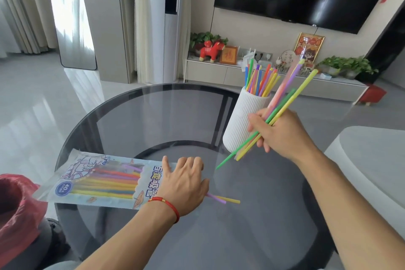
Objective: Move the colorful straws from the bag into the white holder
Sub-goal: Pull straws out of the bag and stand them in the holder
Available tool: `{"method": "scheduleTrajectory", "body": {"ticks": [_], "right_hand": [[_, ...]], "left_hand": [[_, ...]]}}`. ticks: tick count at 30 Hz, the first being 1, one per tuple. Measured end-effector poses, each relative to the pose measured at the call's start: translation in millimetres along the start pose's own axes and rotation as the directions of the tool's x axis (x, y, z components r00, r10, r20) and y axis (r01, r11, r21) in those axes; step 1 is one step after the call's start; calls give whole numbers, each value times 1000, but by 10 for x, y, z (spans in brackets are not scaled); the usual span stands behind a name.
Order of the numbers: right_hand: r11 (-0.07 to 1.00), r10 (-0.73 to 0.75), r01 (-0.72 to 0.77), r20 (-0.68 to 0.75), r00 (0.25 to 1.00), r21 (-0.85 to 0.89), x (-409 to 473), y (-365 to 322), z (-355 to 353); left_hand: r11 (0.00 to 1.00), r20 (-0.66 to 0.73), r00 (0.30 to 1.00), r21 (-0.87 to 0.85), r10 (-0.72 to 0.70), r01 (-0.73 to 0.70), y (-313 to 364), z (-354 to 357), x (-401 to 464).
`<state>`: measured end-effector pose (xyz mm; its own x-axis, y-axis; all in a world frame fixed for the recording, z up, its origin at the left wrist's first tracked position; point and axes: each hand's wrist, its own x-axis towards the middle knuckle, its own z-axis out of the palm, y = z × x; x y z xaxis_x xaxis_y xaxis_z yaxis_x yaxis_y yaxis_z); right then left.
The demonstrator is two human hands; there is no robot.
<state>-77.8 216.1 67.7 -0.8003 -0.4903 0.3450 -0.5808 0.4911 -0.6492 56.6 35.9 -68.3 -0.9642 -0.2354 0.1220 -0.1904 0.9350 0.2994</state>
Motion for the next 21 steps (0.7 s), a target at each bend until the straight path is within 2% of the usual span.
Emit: {"method": "scheduleTrajectory", "body": {"ticks": [3,7,9,13,17,21], "right_hand": [[1000,-21,21,47,999,-1,-51,-100,40],[997,-24,20,62,998,70,-130,-115,365],[997,-30,25,65,997,76,-165,-80,566],[999,3,6,178,984,-50,-258,46,809],[998,39,-34,102,994,-52,-173,111,640],[982,129,-100,184,974,-158,-283,243,639]], "left_hand": [[995,-9,1000,-95,23,-24,46,-25,53],[995,-15,997,55,80,-79,59,-36,104],[996,-14,997,49,72,-71,61,-32,119],[999,-18,999,-36,40,-41,34,-12,130],[994,-56,998,-107,28,-34,-8,17,121],[993,-81,997,-112,11,-20,9,38,118]]}}
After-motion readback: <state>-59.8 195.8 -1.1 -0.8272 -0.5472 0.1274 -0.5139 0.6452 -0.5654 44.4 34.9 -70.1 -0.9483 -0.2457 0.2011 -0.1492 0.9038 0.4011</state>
